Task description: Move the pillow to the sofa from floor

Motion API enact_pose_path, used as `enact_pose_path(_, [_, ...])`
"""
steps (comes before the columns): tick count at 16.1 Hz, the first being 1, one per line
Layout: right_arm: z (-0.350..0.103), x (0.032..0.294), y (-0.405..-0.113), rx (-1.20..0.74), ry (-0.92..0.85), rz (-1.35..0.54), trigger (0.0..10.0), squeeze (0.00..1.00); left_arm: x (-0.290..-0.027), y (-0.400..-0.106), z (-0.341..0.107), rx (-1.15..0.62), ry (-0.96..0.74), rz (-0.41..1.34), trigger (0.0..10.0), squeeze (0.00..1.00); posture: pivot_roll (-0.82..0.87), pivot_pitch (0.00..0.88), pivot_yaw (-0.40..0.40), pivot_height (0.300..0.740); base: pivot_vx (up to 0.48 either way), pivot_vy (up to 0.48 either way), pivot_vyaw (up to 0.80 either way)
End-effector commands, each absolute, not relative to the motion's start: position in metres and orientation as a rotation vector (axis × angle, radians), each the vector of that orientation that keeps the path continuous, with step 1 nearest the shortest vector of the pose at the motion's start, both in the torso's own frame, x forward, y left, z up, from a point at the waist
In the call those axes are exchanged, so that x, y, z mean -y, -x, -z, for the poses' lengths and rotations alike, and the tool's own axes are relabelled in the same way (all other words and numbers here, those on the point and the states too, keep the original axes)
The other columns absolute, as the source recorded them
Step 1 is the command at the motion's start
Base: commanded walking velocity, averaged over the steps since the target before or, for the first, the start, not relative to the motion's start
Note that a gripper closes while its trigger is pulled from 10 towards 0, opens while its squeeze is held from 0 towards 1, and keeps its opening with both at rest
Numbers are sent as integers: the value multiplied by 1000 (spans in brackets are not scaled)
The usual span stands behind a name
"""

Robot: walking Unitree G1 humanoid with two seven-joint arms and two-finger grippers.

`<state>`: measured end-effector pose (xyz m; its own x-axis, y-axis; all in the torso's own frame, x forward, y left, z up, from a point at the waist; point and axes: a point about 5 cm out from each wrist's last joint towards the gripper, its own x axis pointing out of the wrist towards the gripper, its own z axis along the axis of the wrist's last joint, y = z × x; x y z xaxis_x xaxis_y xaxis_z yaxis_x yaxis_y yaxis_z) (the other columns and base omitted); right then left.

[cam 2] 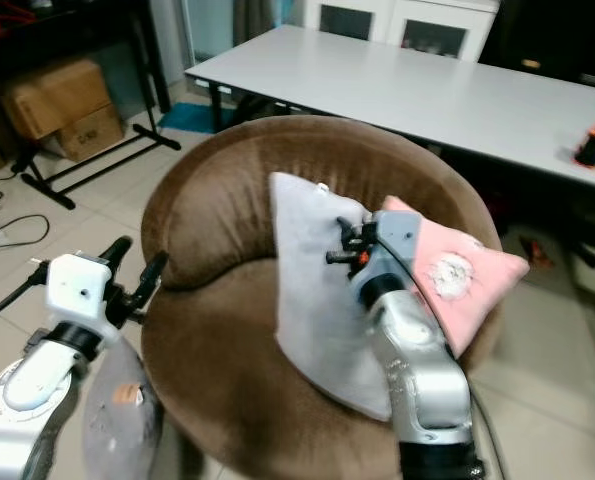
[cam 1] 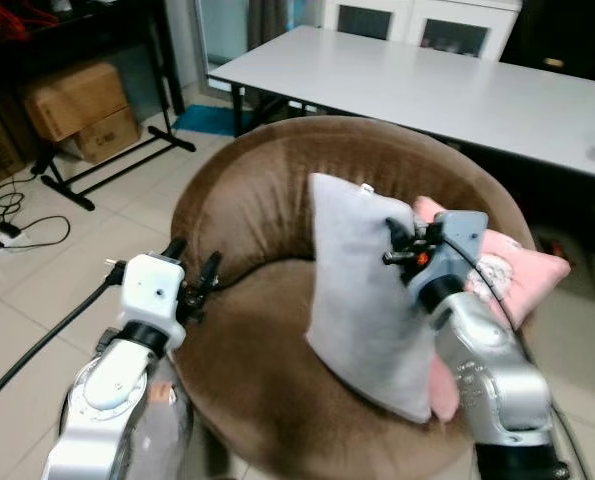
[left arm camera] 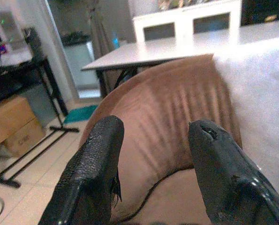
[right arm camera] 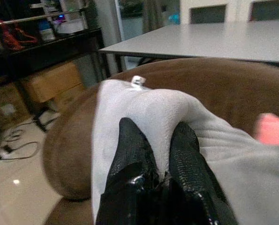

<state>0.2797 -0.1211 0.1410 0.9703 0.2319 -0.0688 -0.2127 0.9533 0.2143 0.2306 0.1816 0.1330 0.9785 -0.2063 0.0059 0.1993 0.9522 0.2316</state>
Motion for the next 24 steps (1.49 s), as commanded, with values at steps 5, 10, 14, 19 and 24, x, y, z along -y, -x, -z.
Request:
enact_pose_path(5, [-147,112,-284,-127,-271,-241,10000,0,-165,-220,-120,-69,-244,431,10000,0,-5,0,-29,740,58,0,0])
enact_pose_path(10, [-123,105,-304,-330,-561,-81,10000,0,-163,-212,-112,-151,-258,543,10000,0,2,0,-29,740,0,0,0])
enact_pose_path(14, [-69,128,-315,-527,-694,202,10000,0,-162,-206,-106,-217,-267,621,10000,0,10,0,-34,740,0,0,0])
enact_pose_path(19, [-88,140,-342,-378,-619,244,10000,1000,-162,-203,-104,-249,-261,675,10000,0,6,0,-27,740,0,0,0])
enact_pose_path(24, [-113,157,-354,-238,-555,216,10000,1000,-163,-206,-105,-243,-269,670,10000,0,2,0,-24,740,0,0,0])
